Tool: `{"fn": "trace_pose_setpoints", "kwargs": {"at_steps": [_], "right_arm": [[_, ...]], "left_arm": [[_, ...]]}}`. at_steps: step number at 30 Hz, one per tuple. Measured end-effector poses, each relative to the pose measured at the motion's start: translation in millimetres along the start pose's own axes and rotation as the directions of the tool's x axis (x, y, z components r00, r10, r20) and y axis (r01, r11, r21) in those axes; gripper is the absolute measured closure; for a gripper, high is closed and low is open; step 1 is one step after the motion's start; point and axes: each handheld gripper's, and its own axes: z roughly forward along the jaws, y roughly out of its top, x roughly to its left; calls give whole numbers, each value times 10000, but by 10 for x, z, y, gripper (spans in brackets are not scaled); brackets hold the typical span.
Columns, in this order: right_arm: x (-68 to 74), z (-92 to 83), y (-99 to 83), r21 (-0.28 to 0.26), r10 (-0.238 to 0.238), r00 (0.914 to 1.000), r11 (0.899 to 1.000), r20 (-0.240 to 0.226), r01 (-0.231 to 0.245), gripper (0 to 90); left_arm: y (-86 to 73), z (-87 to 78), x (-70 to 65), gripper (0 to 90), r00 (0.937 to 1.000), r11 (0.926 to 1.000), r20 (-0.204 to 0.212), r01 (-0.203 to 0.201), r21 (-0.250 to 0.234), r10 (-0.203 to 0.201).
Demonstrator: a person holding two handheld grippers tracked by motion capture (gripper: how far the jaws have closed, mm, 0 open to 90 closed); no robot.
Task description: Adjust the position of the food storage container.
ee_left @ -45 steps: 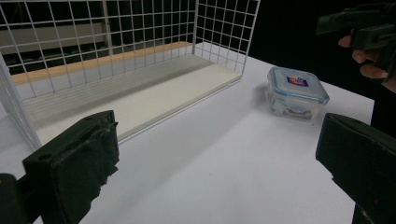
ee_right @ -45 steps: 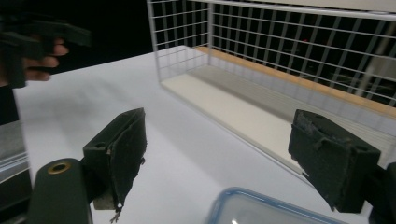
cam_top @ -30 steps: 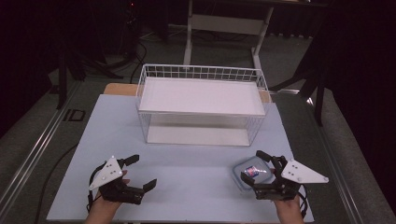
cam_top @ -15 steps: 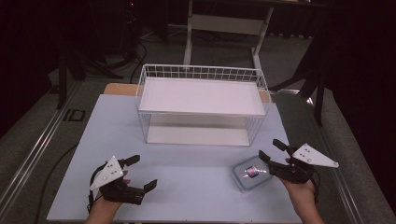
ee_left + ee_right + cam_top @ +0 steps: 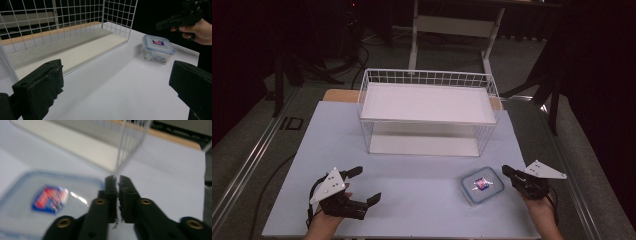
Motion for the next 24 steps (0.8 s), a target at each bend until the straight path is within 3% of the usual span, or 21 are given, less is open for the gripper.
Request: {"fn": "trace_pose_setpoints", "kwargs": {"at_steps": [2,7,8,17,24], "right_arm": [[-28,24,-127,424,106,9999,9990,99,-110,897],[-58,72,-265,843,456,9987,9953,238,-475,899],[-42,98,-328,1162,520,9985,9918,182,-538,900],[88,188,-419,1800,555,9984,9823,-124,-524,900],[283,266,-355,1905,604,9943,9808,-873,-429,900]], "left_arm": [[1,11,-1,5,10000,10000,15,-13,8,13],[4,24,0,5,9999,9999,75,-82,65,82],[5,25,2,5,9999,9999,79,-98,61,98],[6,29,-4,5,9999,9999,67,-122,105,121],[4,41,-13,5,9998,9997,80,-182,169,181]]}}
